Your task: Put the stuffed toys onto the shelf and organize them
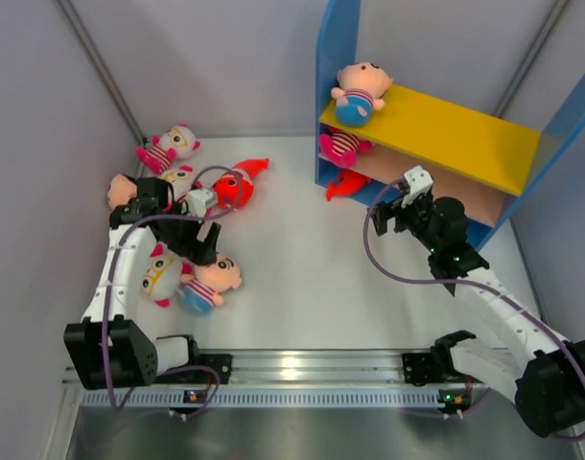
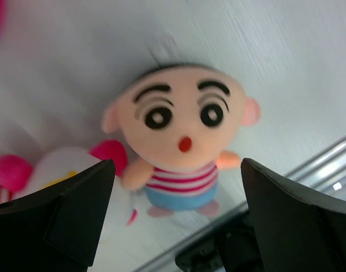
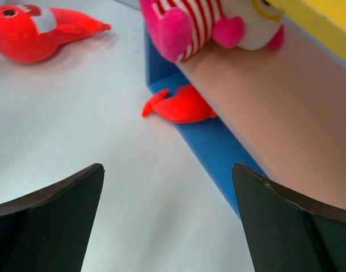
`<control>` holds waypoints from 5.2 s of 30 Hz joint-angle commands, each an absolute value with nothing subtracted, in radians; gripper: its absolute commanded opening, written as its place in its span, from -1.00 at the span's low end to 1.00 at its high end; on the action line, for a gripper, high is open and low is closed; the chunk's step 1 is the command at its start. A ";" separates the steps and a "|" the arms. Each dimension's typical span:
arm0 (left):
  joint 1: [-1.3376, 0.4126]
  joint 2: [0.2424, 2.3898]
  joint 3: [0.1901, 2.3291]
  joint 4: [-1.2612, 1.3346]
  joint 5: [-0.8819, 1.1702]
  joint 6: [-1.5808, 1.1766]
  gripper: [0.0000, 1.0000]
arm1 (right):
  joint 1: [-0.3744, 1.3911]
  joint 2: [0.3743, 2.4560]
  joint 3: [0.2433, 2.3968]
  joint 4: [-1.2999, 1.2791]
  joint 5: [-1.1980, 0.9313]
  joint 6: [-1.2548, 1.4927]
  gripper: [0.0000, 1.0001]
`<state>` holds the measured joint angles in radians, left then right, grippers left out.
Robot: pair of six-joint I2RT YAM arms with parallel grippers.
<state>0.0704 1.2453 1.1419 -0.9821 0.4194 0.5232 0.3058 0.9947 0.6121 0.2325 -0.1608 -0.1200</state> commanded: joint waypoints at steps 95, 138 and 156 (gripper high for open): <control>-0.100 1.333 1.394 -1.177 0.402 0.282 0.98 | 1.267 1.557 1.262 -0.062 -0.179 -1.313 -1.00; -0.057 1.328 1.440 -1.173 0.161 0.270 0.98 | 0.015 1.450 1.480 -0.318 -0.658 -1.206 -0.33; -0.057 1.325 1.430 -1.172 0.176 0.273 0.97 | -0.029 1.236 1.509 -0.192 -0.899 -0.609 0.86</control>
<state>-0.0551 1.3361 1.4357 -1.1732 0.1650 0.2638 -0.0231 1.2816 1.4410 -0.3080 -0.7700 -0.8333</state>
